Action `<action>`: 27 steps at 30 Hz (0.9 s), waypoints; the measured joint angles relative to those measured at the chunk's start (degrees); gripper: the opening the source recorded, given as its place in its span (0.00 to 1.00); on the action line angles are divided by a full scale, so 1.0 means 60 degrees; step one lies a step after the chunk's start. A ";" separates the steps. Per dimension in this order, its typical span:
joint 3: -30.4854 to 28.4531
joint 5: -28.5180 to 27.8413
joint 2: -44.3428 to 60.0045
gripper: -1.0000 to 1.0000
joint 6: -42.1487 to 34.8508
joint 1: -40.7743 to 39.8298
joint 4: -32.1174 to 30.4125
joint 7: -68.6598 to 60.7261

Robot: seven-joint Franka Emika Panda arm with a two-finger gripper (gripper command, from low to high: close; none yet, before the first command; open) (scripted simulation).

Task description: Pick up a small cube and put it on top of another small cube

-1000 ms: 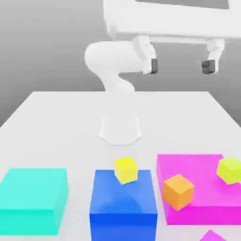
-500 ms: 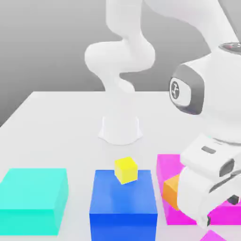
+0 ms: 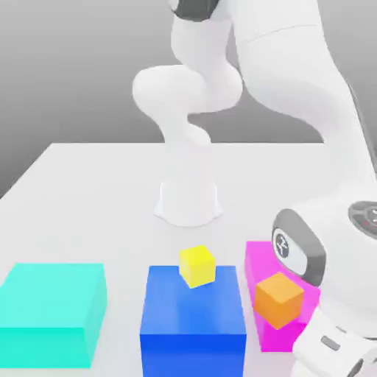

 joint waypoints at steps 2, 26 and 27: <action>0.0073 0.0118 -0.0651 0.00 -0.0484 -0.0073 -0.0166 -0.0086; -0.1233 0.0865 -0.8702 0.00 -0.2779 -0.1763 -0.5880 -0.1113; -0.1233 0.0888 -0.8606 0.00 -0.2532 -0.1802 -0.6034 -0.1137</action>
